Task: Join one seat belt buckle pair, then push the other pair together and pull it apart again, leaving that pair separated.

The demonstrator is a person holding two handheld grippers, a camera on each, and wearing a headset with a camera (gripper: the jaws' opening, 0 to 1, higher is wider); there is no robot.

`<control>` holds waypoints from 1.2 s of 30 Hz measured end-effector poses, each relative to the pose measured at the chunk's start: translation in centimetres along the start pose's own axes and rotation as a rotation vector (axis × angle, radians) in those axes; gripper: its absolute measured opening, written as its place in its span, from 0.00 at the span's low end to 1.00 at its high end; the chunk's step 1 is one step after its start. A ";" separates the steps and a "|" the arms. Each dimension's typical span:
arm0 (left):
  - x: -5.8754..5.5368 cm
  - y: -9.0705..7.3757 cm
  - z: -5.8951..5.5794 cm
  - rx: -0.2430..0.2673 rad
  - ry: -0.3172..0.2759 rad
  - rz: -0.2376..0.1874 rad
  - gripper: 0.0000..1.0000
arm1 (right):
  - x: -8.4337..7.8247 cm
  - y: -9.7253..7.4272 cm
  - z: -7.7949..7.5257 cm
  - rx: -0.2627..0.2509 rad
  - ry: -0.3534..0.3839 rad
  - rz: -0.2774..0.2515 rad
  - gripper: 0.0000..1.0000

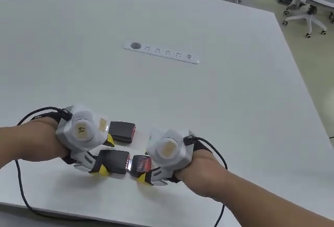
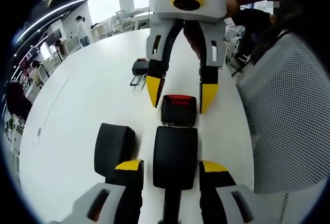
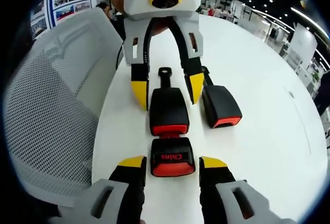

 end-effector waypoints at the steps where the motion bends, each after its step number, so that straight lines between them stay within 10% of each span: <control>1: 0.2 -0.2 0.1 0.005 -0.001 -0.002 0.44 | 0.2 -0.3 0.1 0.011 0.005 -0.008 0.36; 11: 2.7 -2.4 2.6 0.045 0.031 -0.042 0.46 | 1.7 -2.7 -1.0 0.007 -0.027 -0.053 0.31; 23: 0.5 -2.4 6.5 0.072 0.005 0.000 0.45 | -1.3 -4.9 -6.2 -0.082 0.032 -0.031 0.31; 36: -1.3 0.1 8.0 0.012 0.004 0.043 0.45 | -4.4 -6.7 -9.8 -0.132 0.011 0.048 0.32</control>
Point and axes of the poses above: the centre of the closed fingertips' face, and the gripper's own axes: y roughly forward along the fingers, z roughly to its left, x roughly out of its top, the point moved 6 cm from there along -y, roughly backward along the fingers, and after that the axes turned 12 degrees about y, right-handed, at the moved point
